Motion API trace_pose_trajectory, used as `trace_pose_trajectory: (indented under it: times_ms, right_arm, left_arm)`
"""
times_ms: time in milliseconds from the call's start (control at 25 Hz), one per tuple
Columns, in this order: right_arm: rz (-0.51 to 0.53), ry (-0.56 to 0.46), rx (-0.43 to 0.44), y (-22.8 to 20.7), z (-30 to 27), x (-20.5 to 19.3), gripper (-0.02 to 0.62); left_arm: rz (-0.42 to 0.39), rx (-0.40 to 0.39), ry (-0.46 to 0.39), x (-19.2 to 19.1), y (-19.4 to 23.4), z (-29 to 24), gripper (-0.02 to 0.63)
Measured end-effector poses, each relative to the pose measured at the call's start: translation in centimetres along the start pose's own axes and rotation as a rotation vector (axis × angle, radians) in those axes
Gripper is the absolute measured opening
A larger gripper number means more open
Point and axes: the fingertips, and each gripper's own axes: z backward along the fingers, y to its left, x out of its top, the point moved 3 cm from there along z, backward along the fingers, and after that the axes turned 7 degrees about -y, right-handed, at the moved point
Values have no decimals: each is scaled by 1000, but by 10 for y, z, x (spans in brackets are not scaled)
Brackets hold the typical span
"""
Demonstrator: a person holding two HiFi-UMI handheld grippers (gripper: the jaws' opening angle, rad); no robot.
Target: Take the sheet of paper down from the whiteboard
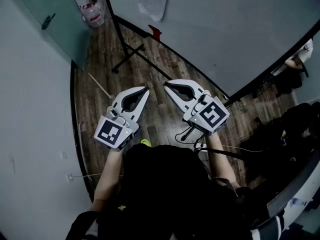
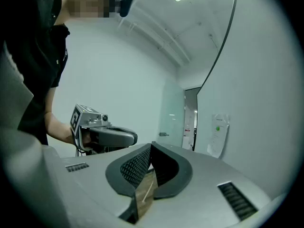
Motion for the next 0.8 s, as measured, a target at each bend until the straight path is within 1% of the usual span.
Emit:
trace_pose_trajectory:
  times_ms: [160,320,480,680,800]
  right_arm:
    - [-15,-10,25,2,1,-1,25]
    - [-43,-19,11,1,8,1,26]
    - [-43,-40,11,-3,10,4,28]
    - [-32,-28,36,-3,13,2,28]
    - [-46,-18,40,-3,15,-1,29]
  left_arm:
    - [0,3,-9,-4,0,-2,26]
    - [20,6,15,-8,-7,0,26]
    - [11,10,19,-5,-8,-5,26]
    - [11,19,12,-6,-10,-9,26]
    - [14,38,14,-9,-10,-10,26]
